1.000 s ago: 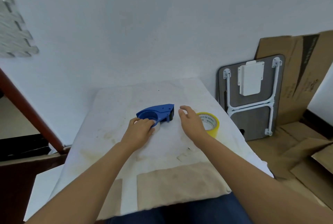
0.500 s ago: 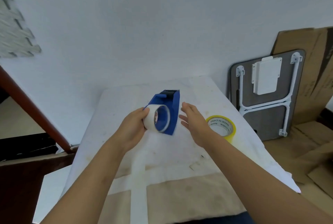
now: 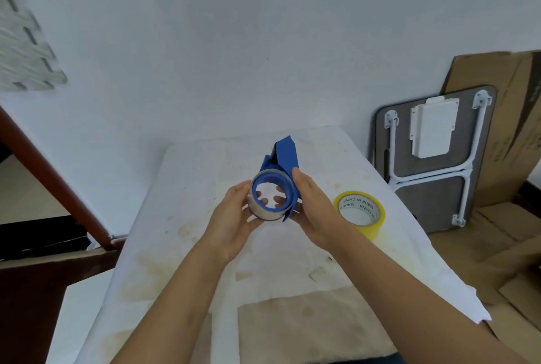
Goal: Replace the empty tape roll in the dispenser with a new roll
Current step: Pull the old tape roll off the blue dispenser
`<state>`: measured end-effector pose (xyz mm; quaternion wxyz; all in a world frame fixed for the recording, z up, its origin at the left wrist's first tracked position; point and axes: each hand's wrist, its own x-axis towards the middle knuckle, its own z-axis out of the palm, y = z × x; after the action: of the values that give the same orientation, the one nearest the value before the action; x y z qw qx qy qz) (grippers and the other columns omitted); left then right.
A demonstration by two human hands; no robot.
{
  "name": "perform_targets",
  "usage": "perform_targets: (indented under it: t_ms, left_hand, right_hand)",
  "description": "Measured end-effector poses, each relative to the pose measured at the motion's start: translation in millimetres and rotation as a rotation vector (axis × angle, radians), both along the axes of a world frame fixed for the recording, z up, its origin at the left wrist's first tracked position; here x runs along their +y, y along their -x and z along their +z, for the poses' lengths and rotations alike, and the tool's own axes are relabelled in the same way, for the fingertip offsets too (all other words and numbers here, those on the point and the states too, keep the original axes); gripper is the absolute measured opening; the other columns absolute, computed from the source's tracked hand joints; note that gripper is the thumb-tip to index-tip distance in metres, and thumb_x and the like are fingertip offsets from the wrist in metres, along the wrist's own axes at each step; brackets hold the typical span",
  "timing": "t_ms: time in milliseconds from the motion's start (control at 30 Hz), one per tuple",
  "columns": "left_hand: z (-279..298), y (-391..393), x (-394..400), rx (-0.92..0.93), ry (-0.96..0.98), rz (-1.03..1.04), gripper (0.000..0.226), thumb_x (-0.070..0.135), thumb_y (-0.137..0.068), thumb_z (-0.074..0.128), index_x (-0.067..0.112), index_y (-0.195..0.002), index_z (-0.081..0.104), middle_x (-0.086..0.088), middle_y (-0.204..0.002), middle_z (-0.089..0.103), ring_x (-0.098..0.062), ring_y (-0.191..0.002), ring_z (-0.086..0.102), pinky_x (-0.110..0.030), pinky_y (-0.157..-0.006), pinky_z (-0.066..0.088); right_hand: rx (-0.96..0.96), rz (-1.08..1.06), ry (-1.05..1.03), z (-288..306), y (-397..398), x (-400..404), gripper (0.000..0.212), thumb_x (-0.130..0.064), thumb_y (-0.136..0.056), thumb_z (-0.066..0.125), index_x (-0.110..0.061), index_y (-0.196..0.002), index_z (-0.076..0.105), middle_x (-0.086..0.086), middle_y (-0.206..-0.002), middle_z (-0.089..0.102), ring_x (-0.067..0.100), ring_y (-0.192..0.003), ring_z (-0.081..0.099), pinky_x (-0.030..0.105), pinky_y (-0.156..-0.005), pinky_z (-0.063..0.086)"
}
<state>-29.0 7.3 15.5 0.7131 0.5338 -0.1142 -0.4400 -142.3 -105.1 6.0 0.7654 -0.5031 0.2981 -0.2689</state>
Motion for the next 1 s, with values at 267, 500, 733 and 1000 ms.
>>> perform_targets:
  t_ms: [267, 500, 733, 1000]
  left_hand:
    - [8, -5, 5, -0.711, -0.333, -0.163, 0.018, 0.014, -0.1, 0.057, 0.023, -0.115, 0.057, -0.01, -0.118, 0.064, -0.022, -0.094, 0.07, -0.024, -0.062, 0.062]
    - [6, -14, 13, -0.794, -0.405, -0.303, 0.025, 0.007, -0.099, 0.051, 0.03, -0.1, 0.06, -0.011, -0.108, 0.065, -0.02, -0.083, 0.066, -0.016, -0.053, 0.056]
    - [1, -16, 13, -0.895, -0.458, -0.319, 0.026, 0.029, -0.103, 0.049, 0.011, -0.103, 0.067, -0.014, -0.094, 0.067, -0.02, -0.077, 0.069, -0.025, -0.064, 0.062]
    - [-4, -6, 0, -1.316, -0.521, -0.261, 0.032, 0.032, -0.106, 0.04, 0.016, -0.1, 0.066, 0.002, -0.085, 0.064, -0.016, -0.077, 0.056, -0.016, -0.059, 0.038]
  right_hand:
    - [0.197, -0.011, 0.345, 12, 4, -8, 0.051, -0.055, -0.087, 0.061, -0.03, -0.131, 0.054, 0.008, -0.106, 0.073, 0.021, -0.095, 0.072, 0.04, -0.088, 0.059]
    - [0.365, 0.032, 0.279, 21, 14, -19, 0.044, -0.049, -0.089, 0.061, -0.023, -0.124, 0.058, 0.005, -0.113, 0.069, 0.026, -0.097, 0.07, 0.042, -0.081, 0.062]
    - [0.407, 0.01, 0.224, 9, 14, -17, 0.035, -0.04, -0.096, 0.053, -0.022, -0.126, 0.058, 0.01, -0.116, 0.069, 0.028, -0.097, 0.069, 0.043, -0.083, 0.061]
    - [0.411, -0.076, 0.195, -7, 17, -10, 0.08, -0.065, -0.061, 0.069, -0.029, -0.13, 0.051, 0.008, -0.125, 0.063, 0.028, -0.11, 0.064, 0.048, -0.095, 0.055]
